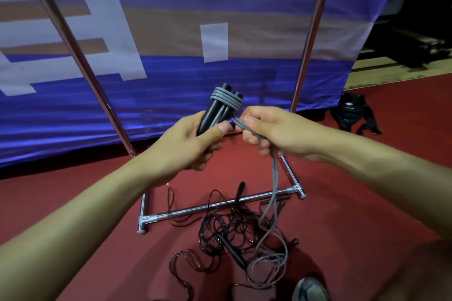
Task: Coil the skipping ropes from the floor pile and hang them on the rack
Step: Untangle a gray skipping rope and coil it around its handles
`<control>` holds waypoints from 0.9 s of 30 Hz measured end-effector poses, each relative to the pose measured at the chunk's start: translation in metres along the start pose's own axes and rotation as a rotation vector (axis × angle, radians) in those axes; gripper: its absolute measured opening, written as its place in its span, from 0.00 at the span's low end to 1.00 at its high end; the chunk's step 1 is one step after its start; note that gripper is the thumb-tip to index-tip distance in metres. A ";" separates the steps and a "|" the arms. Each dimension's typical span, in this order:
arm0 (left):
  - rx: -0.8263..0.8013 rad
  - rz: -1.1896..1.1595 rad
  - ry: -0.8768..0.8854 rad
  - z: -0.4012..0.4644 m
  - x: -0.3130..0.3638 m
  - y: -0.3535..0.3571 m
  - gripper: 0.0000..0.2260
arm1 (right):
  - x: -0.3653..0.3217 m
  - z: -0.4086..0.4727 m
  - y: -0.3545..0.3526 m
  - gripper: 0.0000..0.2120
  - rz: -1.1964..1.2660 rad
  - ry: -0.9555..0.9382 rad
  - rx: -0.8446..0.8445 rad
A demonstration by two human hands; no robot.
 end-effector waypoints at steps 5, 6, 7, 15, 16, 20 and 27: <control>-0.009 -0.011 0.032 0.000 0.003 0.001 0.08 | -0.012 -0.004 0.009 0.10 -0.548 -0.112 0.133; 0.020 0.030 0.068 0.001 0.003 0.000 0.08 | -0.013 -0.004 0.010 0.09 -0.558 -0.146 0.158; 0.064 0.116 0.123 0.002 0.003 -0.001 0.09 | -0.013 -0.004 0.009 0.09 -0.572 -0.170 0.171; 0.406 0.886 0.263 0.004 0.003 0.010 0.18 | 0.004 0.015 0.019 0.13 -0.177 0.073 0.168; 0.458 0.991 0.251 0.004 0.004 0.013 0.20 | 0.000 0.017 0.020 0.11 -0.059 0.113 0.163; 0.616 1.221 0.245 0.002 0.009 0.025 0.32 | -0.022 0.011 0.012 0.15 0.112 0.115 0.155; -0.041 0.599 0.325 0.004 -0.001 0.017 0.41 | -0.034 -0.003 0.001 0.19 -0.450 -0.068 0.148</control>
Point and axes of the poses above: each hand's wrist, its own z-axis towards the middle knuckle, its own y-axis out of the palm, x = y × z, the point moved 1 cm from there along z, towards the middle knuckle, and after that the axes turned 8 degrees about -y, right-handed, at the moved point
